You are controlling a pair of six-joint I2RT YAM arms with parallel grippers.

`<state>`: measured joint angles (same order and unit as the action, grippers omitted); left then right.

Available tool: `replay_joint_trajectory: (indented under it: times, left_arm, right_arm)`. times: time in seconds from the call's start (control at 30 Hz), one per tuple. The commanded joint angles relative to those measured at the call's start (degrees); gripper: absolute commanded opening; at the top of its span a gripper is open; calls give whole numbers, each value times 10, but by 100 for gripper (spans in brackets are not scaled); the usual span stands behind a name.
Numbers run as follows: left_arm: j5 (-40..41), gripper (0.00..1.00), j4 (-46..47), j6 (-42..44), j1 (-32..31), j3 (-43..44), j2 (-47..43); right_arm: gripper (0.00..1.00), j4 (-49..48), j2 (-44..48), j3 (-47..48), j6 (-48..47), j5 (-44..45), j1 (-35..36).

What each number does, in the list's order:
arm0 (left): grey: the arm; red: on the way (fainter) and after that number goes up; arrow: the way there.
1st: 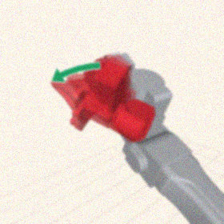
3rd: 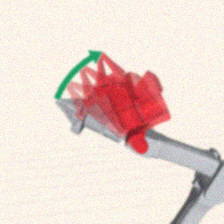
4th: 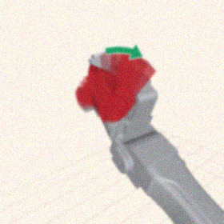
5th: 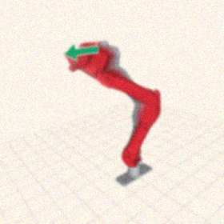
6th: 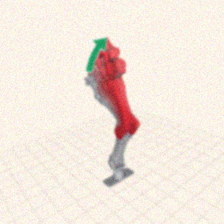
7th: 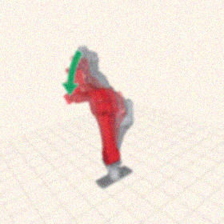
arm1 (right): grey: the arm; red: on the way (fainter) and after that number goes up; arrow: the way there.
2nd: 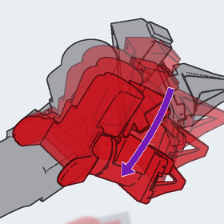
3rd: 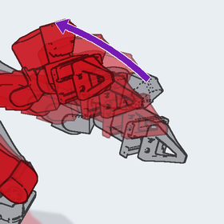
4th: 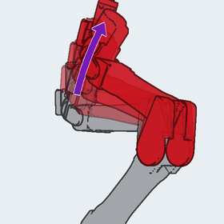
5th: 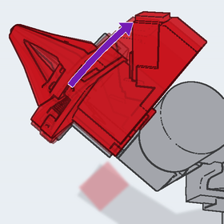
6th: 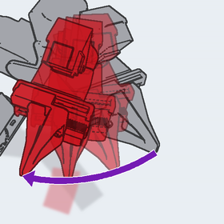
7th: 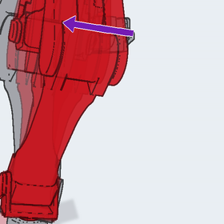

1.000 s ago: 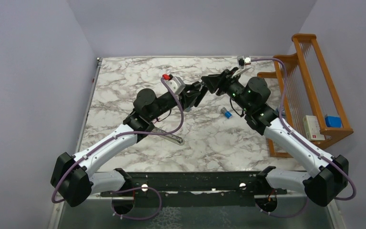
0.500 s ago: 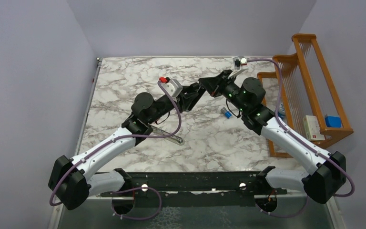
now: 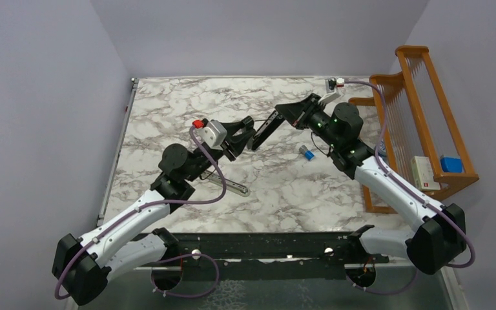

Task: Load the staples into the stapler
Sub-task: Open the stapler at the center of the board.

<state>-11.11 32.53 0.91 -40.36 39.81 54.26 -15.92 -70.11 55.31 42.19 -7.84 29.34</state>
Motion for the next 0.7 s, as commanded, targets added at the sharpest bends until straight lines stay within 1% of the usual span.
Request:
replay_joint_trajectory:
  times: [0.0,0.13,0.3,0.47,0.57,0.67]
  left_arm:
    - [29,0,134,12,1,15,-51]
    - [32,0,163,7,1,21,-60]
    - [16,0,192,-1,1,41,-61]
    - [-4,0,216,-6,1,70,-54]
    - [-25,0,223,-9,1,87,-47]
    - [-44,0,225,-11,1,95,-41]
  right_arm:
    - [1,22,-12,-47,30,16,-48]
    - [1,9,-17,-74,79,-12,-68]
    - [1,-11,-26,-106,125,-31,-83]
    - [13,-26,-32,-127,145,-40,-94]
    - [25,-31,-36,-132,148,-46,-96]
    - [34,-33,-40,-131,144,-51,-97]
